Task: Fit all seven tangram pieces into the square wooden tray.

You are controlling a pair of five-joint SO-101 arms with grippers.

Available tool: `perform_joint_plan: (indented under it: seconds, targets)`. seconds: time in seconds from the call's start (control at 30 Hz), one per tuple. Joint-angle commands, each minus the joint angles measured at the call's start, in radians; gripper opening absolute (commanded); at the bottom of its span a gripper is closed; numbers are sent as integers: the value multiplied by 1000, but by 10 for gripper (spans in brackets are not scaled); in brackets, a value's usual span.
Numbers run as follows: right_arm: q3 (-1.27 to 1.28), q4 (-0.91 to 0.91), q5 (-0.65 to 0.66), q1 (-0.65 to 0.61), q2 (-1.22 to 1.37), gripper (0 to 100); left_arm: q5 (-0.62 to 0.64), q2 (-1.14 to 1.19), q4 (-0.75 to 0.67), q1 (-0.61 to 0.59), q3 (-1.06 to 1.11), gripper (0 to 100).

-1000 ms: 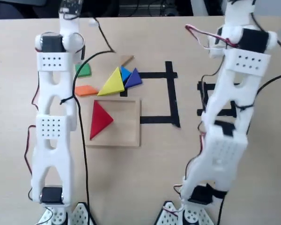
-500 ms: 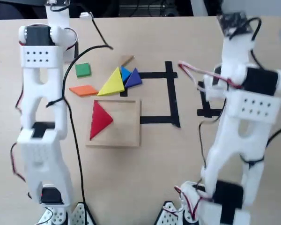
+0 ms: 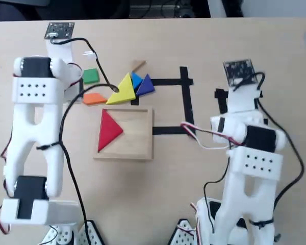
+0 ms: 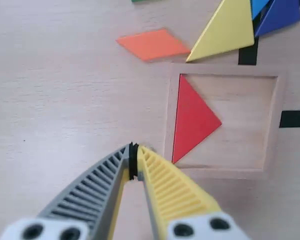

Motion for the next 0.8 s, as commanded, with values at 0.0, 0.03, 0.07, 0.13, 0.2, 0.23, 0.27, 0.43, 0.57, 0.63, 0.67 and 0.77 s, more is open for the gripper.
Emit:
perform_joint_plan:
  seconds: [0.0,0.03,0.07,0.13,0.2,0.23,0.27,0.43,0.57,0.63,0.67,0.77]
  targets:
    - [176,-175,-9,20,-91,11,64,-104,-123,44,79,36]
    - [200,-195,-11,20,-104,11,61,-114,-138,42,102,36]
    - [214,-206,-12,20,-116,11,61,-121,-153,38,124,37]
    - [231,-206,-12,20,-133,11,61,-123,-187,28,162,39]
    - [245,-210,-12,18,-139,11,61,-121,-229,8,197,39]
    - [249,-212,-11,18,-139,11,61,-121,-249,4,214,37]
    - [255,-212,-9,18,-139,11,64,-127,-264,4,231,37]
    - [275,-213,-8,-51,-139,11,71,-130,-281,-10,245,37]
    - [295,-238,-8,-55,-139,11,152,-123,-282,-5,251,36]
    - [323,-261,-8,-55,-139,11,186,-121,-282,1,252,36]
    - [332,-272,-8,-55,-139,11,196,-120,-284,15,259,37]
    - [343,-292,-8,-55,-139,11,195,-120,-359,68,308,39]
